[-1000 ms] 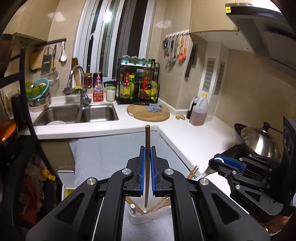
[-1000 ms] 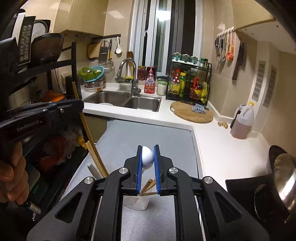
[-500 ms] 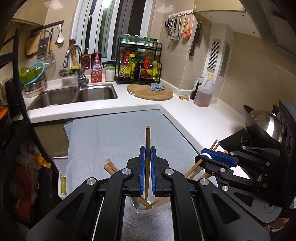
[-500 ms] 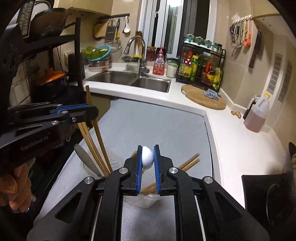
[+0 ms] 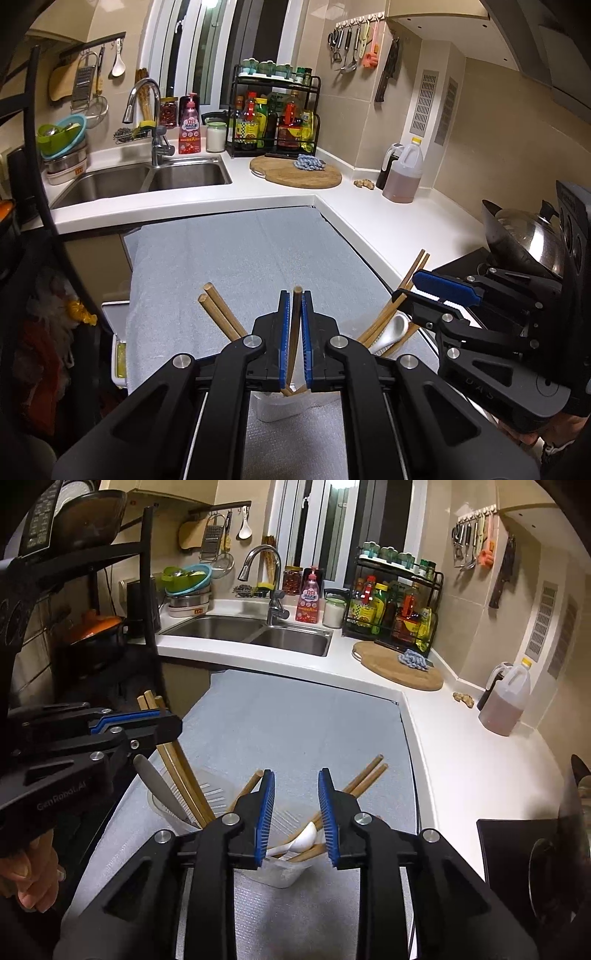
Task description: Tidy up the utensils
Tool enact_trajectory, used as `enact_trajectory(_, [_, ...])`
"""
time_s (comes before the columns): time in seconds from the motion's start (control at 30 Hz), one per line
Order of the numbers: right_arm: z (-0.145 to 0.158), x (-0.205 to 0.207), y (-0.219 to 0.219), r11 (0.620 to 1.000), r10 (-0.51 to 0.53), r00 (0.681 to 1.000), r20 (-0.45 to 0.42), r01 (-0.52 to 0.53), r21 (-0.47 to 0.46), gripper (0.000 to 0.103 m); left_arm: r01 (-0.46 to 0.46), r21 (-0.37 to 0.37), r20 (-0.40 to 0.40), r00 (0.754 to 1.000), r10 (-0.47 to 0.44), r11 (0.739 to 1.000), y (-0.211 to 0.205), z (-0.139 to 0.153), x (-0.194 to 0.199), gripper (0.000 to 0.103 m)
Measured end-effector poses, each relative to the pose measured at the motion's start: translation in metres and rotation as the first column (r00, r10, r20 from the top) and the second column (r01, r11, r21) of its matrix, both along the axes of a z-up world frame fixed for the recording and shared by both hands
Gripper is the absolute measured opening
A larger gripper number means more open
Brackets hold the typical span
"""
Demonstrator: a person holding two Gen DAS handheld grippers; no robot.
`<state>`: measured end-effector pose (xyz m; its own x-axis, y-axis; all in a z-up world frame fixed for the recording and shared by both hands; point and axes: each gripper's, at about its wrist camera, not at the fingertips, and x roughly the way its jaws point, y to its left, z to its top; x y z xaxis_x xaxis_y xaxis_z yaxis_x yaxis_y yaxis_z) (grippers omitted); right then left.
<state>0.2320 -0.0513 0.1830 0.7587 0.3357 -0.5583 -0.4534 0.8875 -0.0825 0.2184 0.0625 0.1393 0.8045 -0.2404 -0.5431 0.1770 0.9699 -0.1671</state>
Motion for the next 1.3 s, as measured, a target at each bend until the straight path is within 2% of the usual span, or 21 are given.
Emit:
enact_trajectory(0.13, [0.013, -0.015, -0.01, 0.999, -0.021, 0.999, 0.03, 0.02, 0.028, 0.026, -0.012, -0.006, 0.023, 1.0, 0.012, 1.0, 0.002, 0.013, -0.017, 0.008])
enact_trajectory(0.27, [0.028, -0.041, -0.027, 0.995, -0.058, 0.996, 0.069, 0.052, 0.08, 0.032, -0.029, -0.006, 0.073, 0.997, 0.029, 1.0, 0.004, 0.031, -0.046, 0.031])
enact_trajectory(0.33, [0.031, -0.056, -0.037, 0.991, -0.084, 0.993, 0.082, 0.074, 0.115, 0.042, -0.037, 0.001, 0.101, 0.994, 0.037, 0.999, 0.004, 0.036, -0.061, 0.036])
enact_trajectory(0.4, [0.028, -0.075, -0.048, 0.983, -0.125, 0.988, 0.096, 0.11, 0.15, 0.054, -0.054, 0.006, 0.13, 0.99, 0.053, 0.999, 0.003, 0.038, -0.084, 0.048])
enact_trajectory(0.43, [0.026, -0.082, -0.052, 0.979, -0.14, 0.985, 0.098, 0.123, 0.163, 0.056, -0.058, 0.007, 0.136, 0.989, 0.057, 0.998, 0.003, 0.037, -0.089, 0.056])
enact_trajectory(0.47, [0.021, -0.093, -0.057, 0.974, -0.158, 0.982, 0.099, 0.138, 0.182, 0.057, -0.069, 0.009, 0.147, 0.987, 0.067, 0.998, 0.002, 0.033, -0.103, 0.062])
enact_trajectory(0.57, [0.005, -0.114, -0.065, 0.964, -0.2, 0.975, 0.097, 0.178, 0.196, 0.072, -0.094, -0.005, 0.143, 0.985, 0.094, 0.996, 0.002, 0.013, -0.127, 0.074])
enact_trajectory(0.63, [-0.009, -0.132, -0.07, 0.957, -0.233, 0.968, 0.094, 0.211, 0.199, 0.077, -0.112, -0.019, 0.133, 0.985, 0.114, 0.993, 0.003, -0.003, -0.14, 0.076])
enact_trajectory(0.73, [-0.023, -0.15, -0.074, 0.95, -0.256, 0.963, 0.081, 0.235, 0.205, 0.086, -0.172, -0.029, 0.132, 0.976, 0.175, 0.985, 0.009, -0.025, -0.151, 0.087])
enact_trajectory(0.83, [-0.03, -0.164, -0.073, 0.952, -0.255, 0.962, 0.102, 0.231, 0.203, 0.093, -0.222, -0.044, 0.098, 0.969, 0.225, 0.974, 0.012, -0.044, -0.158, 0.089])
enact_trajectory(0.87, [-0.031, -0.168, -0.073, 0.953, -0.254, 0.961, 0.113, 0.228, 0.2, 0.095, -0.246, -0.028, 0.079, 0.966, 0.248, 0.969, 0.01, -0.05, -0.158, 0.091])
enact_trajectory(0.97, [-0.037, -0.174, -0.068, 0.957, -0.266, 0.955, 0.131, 0.244, 0.159, 0.098, -0.248, -0.011, 0.066, 0.966, 0.248, 0.969, 0.007, -0.055, -0.161, 0.095])
enact_trajectory(1.03, [-0.039, -0.175, -0.067, 0.956, -0.267, 0.955, 0.13, 0.246, 0.158, 0.098, -0.22, 0.004, 0.095, 0.971, 0.219, 0.975, 0.002, -0.052, -0.164, 0.095])
enact_trajectory(1.13, [-0.042, -0.175, -0.068, 0.951, -0.285, 0.95, 0.131, 0.262, 0.164, 0.098, -0.229, 0.041, 0.155, 0.963, 0.22, 0.973, -0.003, -0.049, -0.169, 0.095])
enact_trajectory(1.3, [-0.044, -0.17, -0.062, 0.949, -0.294, 0.946, 0.138, 0.271, 0.16, 0.098, -0.236, 0.018, 0.154, 0.961, 0.231, 0.971, 0.003, -0.05, -0.169, 0.095])
